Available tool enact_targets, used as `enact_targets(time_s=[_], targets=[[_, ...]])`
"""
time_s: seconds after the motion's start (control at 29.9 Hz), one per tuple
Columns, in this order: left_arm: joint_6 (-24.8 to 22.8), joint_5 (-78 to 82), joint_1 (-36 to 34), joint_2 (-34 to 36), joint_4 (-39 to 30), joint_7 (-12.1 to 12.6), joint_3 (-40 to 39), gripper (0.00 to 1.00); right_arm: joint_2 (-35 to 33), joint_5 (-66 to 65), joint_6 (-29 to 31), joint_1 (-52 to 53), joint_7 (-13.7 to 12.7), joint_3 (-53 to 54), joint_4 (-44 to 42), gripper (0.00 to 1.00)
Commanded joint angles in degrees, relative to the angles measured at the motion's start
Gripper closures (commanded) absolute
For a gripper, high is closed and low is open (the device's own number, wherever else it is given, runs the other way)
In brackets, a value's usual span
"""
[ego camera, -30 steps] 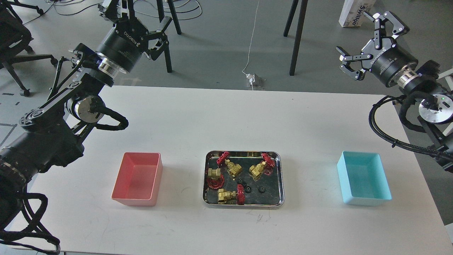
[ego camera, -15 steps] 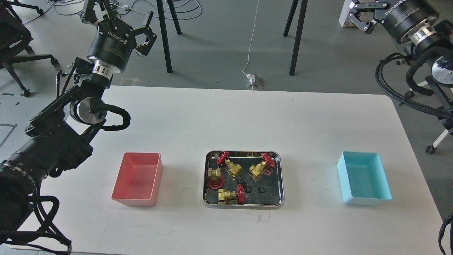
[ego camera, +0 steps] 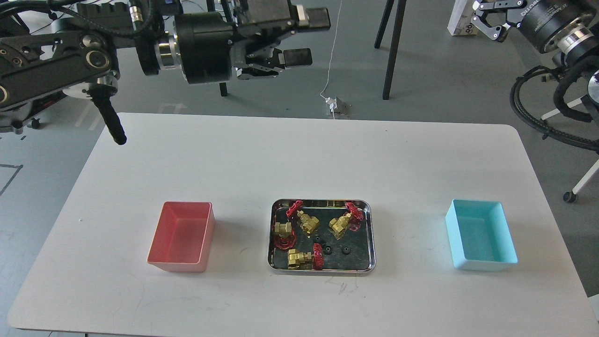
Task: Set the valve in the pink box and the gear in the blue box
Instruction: 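Raise both arms and move the left gripper toward the metal tray, then lower the left gripper onto a red-handled brass valve and grasp it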
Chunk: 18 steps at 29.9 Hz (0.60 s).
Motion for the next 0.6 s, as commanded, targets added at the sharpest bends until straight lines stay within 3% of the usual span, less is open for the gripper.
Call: enact_targets(time_s=[0.0, 0.13, 0.23, 0.57], targets=[[4.86, 8.52, -11.91, -10.95, -1.9, 0.0, 23.11, 0.03, -0.11, 0.03, -0.38, -0.03, 0.01, 0.05, 0.01, 0.0], [25.77, 12.76, -15.01, -27.21, -1.38, 0.0, 45.81, 0.04, -0.46, -0.06, -0.38, -0.47, 0.01, 0.05, -0.78, 0.0], [35.55, 12.67, -14.49, -33.74, -1.02, 0.0, 53.66, 0.04, -0.46, -0.06, -1.86, -0.29, -0.17, 0.14, -2.45, 0.0], [37.07, 12.58, -3.16, -34.99, 7.23, 0.0, 54.38, 0.04, -0.02, -0.06, -4.95, 0.24, -0.25, 0.23, -3.68, 0.0]])
